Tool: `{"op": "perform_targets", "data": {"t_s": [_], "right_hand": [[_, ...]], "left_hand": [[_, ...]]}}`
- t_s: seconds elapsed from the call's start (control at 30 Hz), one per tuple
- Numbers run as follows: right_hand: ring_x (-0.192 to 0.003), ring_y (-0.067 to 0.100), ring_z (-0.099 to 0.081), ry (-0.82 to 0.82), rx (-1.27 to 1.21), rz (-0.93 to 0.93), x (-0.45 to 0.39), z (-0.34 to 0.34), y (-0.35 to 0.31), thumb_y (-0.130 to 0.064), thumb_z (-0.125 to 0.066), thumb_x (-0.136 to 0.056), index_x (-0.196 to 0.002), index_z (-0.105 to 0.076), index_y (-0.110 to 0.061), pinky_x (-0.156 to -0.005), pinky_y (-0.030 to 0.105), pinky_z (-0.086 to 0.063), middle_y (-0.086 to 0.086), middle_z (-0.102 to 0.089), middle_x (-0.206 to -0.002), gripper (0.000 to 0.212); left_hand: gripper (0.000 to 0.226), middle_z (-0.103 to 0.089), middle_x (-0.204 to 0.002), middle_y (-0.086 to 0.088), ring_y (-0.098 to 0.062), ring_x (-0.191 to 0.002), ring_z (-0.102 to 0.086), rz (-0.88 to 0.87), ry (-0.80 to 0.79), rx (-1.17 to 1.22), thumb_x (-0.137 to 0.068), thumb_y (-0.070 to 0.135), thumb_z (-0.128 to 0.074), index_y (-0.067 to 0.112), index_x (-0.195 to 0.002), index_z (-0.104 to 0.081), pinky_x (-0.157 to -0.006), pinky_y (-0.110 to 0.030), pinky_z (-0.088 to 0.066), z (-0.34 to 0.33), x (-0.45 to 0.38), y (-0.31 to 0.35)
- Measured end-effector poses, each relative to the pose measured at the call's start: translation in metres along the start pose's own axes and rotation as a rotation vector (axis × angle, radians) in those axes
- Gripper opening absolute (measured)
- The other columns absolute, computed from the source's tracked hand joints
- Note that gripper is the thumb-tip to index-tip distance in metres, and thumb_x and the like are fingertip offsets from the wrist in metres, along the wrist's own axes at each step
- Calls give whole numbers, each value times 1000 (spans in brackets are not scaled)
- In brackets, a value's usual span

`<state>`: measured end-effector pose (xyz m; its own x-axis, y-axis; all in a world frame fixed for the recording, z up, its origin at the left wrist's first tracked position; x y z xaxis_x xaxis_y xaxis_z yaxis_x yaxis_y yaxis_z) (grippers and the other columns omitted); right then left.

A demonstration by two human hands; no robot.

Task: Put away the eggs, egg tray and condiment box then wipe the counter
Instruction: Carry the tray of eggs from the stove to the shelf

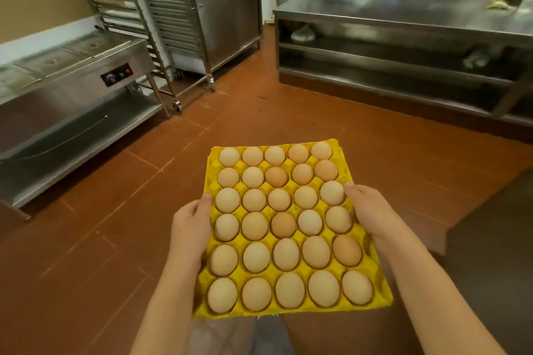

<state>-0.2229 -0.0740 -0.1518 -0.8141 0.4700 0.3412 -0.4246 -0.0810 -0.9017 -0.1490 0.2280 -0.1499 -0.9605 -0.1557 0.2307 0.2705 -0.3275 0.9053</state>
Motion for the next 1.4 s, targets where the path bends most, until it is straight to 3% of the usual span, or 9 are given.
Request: {"op": "perform_targets", "data": {"t_s": [0.17,0.23,0.37,0.57,0.83,1.0,1.1,1.3,1.4], "right_hand": [[-100,19,-63,111,-7,-50,-54,9,-34,-40,-41,-104,-93,-65,-23,-94,46,-52,-3,-68,-104,32],[-100,20,-64,154,-14,-57,-73,14,-45,-41,-41,-104,-94,-66,-22,-94,47,-52,0,-70,-106,33],[-98,22,-67,210,-58,-95,-104,27,-57,-43,-42,-103,-101,-67,-19,-90,48,-55,4,-72,-106,35],[-100,26,-68,298,-113,-121,-152,50,-64,-43,-43,-103,-99,-69,-18,-92,52,-54,5,-73,-104,36],[-90,18,-64,275,-75,-108,-269,99,-74,-38,-41,-104,-90,-67,-18,-78,36,-52,8,-70,-108,35],[-117,47,-51,213,-69,-85,-351,131,-92,-41,-40,-104,-118,-54,9,-95,59,-44,32,-54,-127,54],[-116,49,-50,190,-72,-66,-393,152,-102,-43,-40,-103,-119,-52,9,-96,62,-44,33,-53,-128,56],[-116,51,-50,173,-92,-69,-455,180,-119,-43,-41,-103,-120,-49,12,-94,65,-44,34,-52,-128,58],[-116,52,-49,167,-114,-79,-485,189,-126,-43,-41,-103,-122,-47,12,-94,67,-44,35,-51,-128,59]], "left_hand": [[39,-74,-78,10,-18,-82,-69,-45,-146,4,-98,50,-51,25,-78,-74,-67,-43,-55,-49,-87,40],[37,-74,-76,13,-18,-82,-68,-58,-206,-11,-98,51,-50,32,-77,-74,-69,-43,-56,-66,-113,57],[49,-69,-74,0,-21,-75,-62,-112,-249,-41,-96,52,-52,9,-79,-68,-74,-51,-55,-100,-157,88],[41,-66,-84,-9,-22,-80,-59,-146,-343,-81,-97,53,-51,17,-83,-66,-79,-54,-54,-159,-201,121],[54,-69,-94,-24,-34,-82,-65,-107,-324,-121,-98,51,-50,1,-89,-67,-81,-60,-53,-256,-255,162],[46,-70,-91,-23,-42,-86,-66,-88,-262,-125,-98,51,-50,10,-85,-66,-81,-59,-54,-315,-291,196],[38,-64,-82,-10,-26,-78,-60,-95,-232,-106,-97,52,-51,19,-81,-61,-72,-50,-54,-344,-307,216],[35,-63,-82,-8,-23,-78,-58,-110,-202,-108,-98,50,-51,20,-82,-60,-80,-56,-55,-388,-337,249],[34,-60,-81,-4,-21,-77,-56,-143,-213,-115,-98,51,-51,21,-82,-57,-70,-43,-50,-412,-361,264]]}}
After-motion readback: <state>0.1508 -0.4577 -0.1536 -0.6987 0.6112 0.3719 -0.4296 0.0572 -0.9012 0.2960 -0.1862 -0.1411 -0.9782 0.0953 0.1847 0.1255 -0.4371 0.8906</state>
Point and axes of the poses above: each hand's wrist, its own x-axis away from the middle knuckle, its own z-axis out of the back of the hand, y = z × x, the point moved 2 cm from there along -x, towards the middle knuckle
